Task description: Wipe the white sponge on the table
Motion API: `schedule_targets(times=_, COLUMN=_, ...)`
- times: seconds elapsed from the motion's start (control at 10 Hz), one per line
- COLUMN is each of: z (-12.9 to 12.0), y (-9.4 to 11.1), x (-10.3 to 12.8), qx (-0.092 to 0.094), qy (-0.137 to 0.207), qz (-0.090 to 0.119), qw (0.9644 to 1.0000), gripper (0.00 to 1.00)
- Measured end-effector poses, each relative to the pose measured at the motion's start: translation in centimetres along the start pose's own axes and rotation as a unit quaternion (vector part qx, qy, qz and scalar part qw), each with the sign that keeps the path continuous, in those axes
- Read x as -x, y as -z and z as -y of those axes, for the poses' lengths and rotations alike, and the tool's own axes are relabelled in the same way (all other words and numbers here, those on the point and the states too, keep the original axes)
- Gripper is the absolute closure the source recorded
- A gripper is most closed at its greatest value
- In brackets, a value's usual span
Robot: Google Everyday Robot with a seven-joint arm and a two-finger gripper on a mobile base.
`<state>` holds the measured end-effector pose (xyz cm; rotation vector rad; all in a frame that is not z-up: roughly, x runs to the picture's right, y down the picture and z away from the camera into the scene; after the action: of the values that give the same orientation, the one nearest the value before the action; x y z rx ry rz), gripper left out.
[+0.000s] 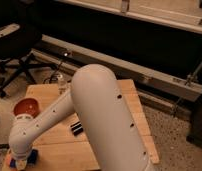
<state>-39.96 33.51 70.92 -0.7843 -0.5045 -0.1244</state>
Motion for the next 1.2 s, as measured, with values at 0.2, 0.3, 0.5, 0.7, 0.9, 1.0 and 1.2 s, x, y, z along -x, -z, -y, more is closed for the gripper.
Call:
schedule_targets(times=0.2, z=1.5, y=-0.7, x=1.2, qx=-0.002, qy=-0.006, qz=0.037, qw=0.9993, gripper=0.8)
schedule_targets(times=0.3, z=2.5, y=-0.8, x=1.6, qx=-0.006, qy=-0.01, qz=0.053, qw=0.9985, gripper=0.8)
schedule_targets(times=0.5, z=4.3, y=-0.5, x=1.7, qx=-0.019, qy=-0.01, qz=0.069, qw=0.9974, gripper=0.8)
schedule_targets(times=0.7, z=5.6, y=-0.3, x=1.4, qx=-0.027, qy=-0.009, qz=0.073, qw=0.997, gripper=0.8)
schedule_targets(times=0.9, z=6.5, y=-0.8, x=0.9, qx=-0.028, qy=-0.005, qz=0.065, qw=0.9975, gripper=0.8)
schedule_targets(times=1.0, z=6.8, y=-1.2, x=0.7, qx=-0.028, qy=-0.002, qz=0.059, qw=0.9979, gripper=0.8)
schedule_targets(times=1.2, z=8.1, y=-1.5, x=0.2, qx=-0.033, qy=-0.003, qz=0.047, qw=0.9983, gripper=0.8)
